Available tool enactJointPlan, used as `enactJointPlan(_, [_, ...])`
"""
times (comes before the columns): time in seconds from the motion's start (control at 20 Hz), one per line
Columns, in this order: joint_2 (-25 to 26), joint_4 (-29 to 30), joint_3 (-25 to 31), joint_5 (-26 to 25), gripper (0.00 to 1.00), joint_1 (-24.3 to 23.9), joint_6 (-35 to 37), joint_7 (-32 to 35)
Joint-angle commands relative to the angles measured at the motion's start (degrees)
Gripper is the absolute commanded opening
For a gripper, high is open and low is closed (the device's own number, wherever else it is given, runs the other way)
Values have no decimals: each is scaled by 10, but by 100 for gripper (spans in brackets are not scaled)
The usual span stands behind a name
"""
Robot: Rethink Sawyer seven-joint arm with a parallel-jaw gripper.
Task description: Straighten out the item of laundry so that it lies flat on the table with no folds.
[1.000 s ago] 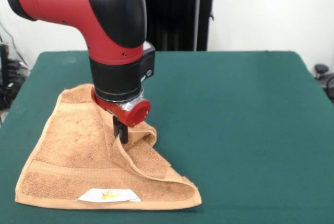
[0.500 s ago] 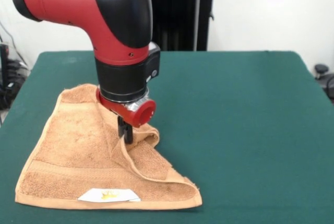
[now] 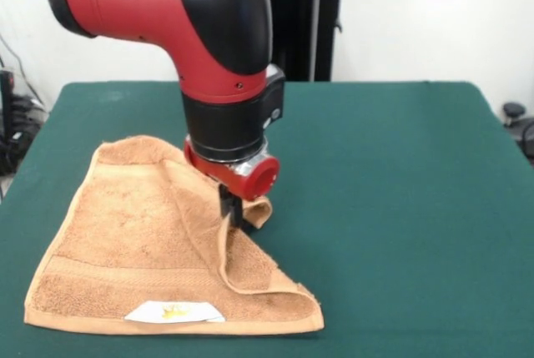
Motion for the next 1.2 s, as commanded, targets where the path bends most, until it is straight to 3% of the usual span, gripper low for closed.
enactJointPlan(0.05, [-30,107,90,62,0,19,42,57])
enactJointPlan(0.9, [-116,197,134,146,0,-10,103,22])
enactJointPlan(1.2, [-103,200,131,133,0,-7,58,15])
